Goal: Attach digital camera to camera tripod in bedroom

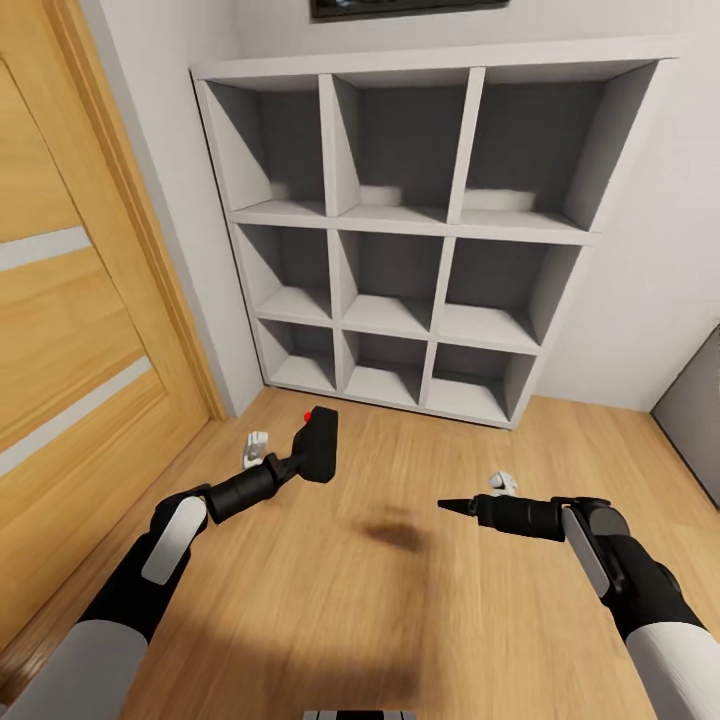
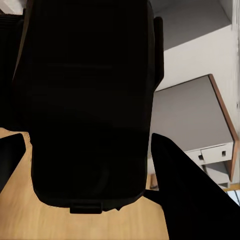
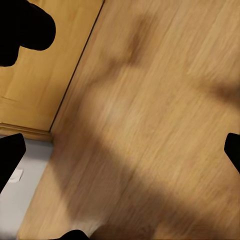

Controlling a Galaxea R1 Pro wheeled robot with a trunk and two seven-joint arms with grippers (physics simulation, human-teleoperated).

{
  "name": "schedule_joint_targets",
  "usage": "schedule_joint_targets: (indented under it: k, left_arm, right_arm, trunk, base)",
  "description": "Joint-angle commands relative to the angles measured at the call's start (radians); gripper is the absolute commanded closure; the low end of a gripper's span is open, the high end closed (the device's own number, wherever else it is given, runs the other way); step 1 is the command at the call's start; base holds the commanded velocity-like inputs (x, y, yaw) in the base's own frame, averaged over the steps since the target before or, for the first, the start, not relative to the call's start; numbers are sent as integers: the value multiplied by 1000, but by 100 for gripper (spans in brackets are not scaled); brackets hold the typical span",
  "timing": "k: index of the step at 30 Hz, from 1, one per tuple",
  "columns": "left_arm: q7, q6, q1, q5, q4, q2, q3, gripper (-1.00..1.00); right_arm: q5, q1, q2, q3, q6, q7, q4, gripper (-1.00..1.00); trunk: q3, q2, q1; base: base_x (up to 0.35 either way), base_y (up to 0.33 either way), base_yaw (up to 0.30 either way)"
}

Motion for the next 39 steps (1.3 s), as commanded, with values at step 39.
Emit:
schedule_joint_targets:
  k: [39]
  left_arm:
    - [-7, 3, 0, 32, 1, 5, -3, 100]
  right_arm:
    - [-58, 0, -7, 3, 3, 3, -3, -100]
  trunk:
    - [150, 9, -18]
  base:
    - [0, 0, 0]
